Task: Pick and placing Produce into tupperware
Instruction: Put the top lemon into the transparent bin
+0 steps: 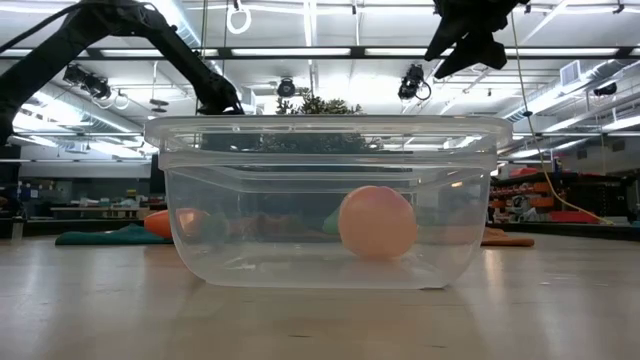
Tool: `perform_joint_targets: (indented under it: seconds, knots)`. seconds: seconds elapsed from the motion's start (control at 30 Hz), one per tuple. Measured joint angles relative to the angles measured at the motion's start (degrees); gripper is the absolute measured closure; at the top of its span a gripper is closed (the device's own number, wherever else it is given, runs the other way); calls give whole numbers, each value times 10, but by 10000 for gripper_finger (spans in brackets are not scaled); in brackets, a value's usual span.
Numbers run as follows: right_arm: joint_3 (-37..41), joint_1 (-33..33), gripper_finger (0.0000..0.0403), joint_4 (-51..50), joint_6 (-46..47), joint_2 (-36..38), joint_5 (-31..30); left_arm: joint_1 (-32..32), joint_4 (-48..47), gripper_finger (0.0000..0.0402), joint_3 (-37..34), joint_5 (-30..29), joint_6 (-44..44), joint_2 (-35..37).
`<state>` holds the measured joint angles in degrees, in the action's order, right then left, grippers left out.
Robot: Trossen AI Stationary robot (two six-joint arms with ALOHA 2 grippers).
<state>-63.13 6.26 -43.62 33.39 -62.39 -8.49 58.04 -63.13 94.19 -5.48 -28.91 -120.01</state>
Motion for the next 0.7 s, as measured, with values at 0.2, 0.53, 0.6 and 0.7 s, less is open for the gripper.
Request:
perform_joint_targets:
  seconds: [0.2,0.53,0.6,0.7]
  knots:
    - [0,0,256,0,1,0,0,0,-1,33,0,12,2,0]
    - [0,0,257,0,2,0,0,11,1,33,0,23,17,-6]
    - [0,0,257,0,3,0,0,15,-6,33,0,23,21,-13]
    - [0,0,257,0,9,0,0,16,-10,33,0,21,24,-24]
